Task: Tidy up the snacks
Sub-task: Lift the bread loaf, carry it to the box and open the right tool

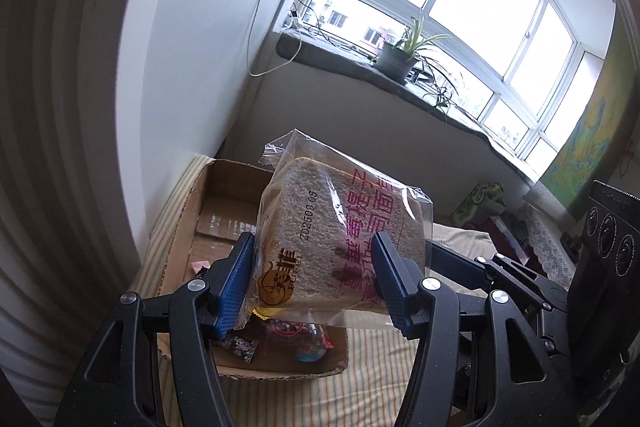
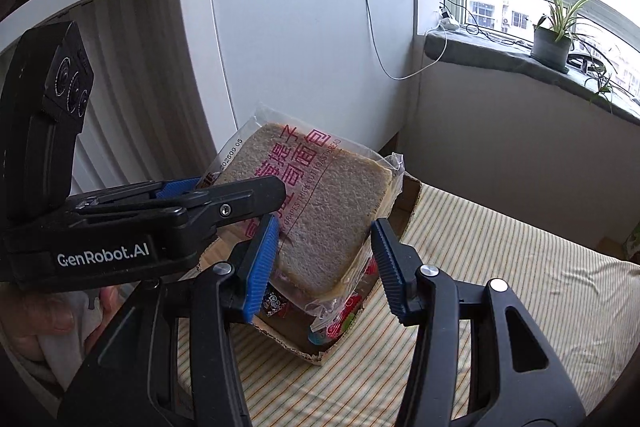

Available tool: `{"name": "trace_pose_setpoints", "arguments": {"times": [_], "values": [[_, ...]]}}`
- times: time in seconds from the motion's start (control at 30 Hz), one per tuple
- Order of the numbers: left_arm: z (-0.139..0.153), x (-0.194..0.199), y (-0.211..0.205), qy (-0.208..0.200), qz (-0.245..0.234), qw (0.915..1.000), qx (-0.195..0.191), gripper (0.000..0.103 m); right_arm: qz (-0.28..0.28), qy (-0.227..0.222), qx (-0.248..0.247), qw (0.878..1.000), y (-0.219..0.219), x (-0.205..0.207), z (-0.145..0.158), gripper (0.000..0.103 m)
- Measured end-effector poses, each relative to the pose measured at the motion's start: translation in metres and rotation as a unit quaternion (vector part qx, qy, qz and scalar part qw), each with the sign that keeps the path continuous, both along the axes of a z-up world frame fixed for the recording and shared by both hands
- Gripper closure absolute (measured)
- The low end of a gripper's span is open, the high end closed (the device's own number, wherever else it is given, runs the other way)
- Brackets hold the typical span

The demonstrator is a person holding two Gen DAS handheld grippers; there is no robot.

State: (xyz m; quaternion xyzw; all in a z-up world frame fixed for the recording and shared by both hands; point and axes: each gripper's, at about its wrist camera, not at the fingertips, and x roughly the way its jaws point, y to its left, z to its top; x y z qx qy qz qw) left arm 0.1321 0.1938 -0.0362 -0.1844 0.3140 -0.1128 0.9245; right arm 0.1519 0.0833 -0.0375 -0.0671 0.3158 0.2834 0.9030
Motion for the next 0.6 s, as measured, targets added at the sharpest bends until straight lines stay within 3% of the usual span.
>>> {"name": "trace_pose_setpoints", "arguments": {"times": [0.23,0.3,0.37,0.43,0.6], "values": [[-0.023,0.013,0.011,0.029,0.007,0.9996,-0.003,0.046,-0.009,0.027,-0.014,0.999,0.003,0.025,-0.028,0.05],[-0.032,0.016,0.02,0.042,0.033,0.9986,0.003,0.04,-0.021,0.027,-0.029,0.999,-0.001,0.028,-0.038,0.039],[-0.042,0.011,0.03,0.047,0.075,0.9959,0.016,0.024,-0.027,0.03,-0.029,0.999,-0.008,0.028,-0.045,0.031],[-0.05,0.002,0.042,0.051,0.113,0.992,0.024,0.024,-0.035,0.036,-0.031,0.998,-0.015,0.026,-0.051,0.03],[-0.054,-0.015,0.055,0.046,0.139,0.9888,0.029,0.024,-0.04,0.032,-0.034,0.998,-0.019,0.018,-0.051,0.03]]}}
